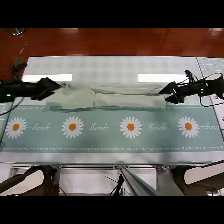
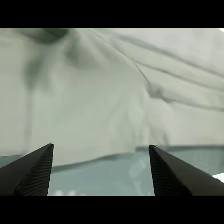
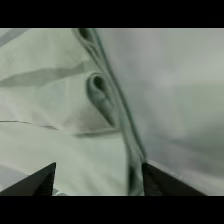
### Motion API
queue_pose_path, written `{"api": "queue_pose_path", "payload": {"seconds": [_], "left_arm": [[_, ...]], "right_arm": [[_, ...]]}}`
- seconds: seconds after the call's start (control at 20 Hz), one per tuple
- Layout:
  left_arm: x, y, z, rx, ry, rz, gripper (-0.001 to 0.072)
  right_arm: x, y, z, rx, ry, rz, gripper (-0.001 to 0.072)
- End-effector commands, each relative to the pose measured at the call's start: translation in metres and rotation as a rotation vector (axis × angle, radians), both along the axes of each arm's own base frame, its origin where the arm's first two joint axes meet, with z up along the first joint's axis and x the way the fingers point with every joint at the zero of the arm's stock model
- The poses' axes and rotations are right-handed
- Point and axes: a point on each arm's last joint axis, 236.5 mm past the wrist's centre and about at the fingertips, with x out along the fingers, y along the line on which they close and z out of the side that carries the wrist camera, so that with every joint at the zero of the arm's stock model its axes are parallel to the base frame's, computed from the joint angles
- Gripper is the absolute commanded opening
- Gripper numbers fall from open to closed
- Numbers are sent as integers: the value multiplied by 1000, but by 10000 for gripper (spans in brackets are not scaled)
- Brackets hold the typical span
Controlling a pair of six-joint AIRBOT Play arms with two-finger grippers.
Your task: Fold the shirts.
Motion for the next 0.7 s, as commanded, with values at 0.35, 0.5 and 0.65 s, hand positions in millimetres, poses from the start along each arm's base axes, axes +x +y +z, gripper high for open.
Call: {"api": "queue_pose_path", "payload": {"seconds": [0.35,0.5,0.65], "left_arm": [[-47,-164,-12,-98,22,-375,25],[-46,-198,-30,96,65,-397,22],[-45,-257,-35,250,25,-503,23]], "right_arm": [[-41,-1,60,-141,-62,216,27],[-67,-7,121,-265,-199,204,26],[-108,11,168,-308,-324,177,27]]}}
